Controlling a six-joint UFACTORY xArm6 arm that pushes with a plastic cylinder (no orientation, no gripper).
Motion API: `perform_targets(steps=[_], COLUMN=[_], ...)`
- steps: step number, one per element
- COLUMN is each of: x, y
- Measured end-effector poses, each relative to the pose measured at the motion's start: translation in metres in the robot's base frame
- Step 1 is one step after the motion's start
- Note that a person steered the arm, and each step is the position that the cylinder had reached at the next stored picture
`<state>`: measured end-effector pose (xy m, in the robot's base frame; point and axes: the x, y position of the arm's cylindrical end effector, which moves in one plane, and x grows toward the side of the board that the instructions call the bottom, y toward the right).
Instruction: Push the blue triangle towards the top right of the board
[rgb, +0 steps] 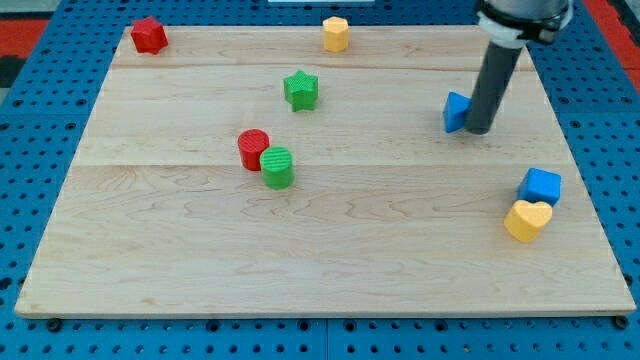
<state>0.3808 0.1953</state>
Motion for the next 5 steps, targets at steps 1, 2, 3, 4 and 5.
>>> perform_targets(steps=[1,2,3,4,5], x=[-0.032,-0.012,0.043,0.032,-0.001], y=[0.004,0.005,0.008,-0.048,-0.054])
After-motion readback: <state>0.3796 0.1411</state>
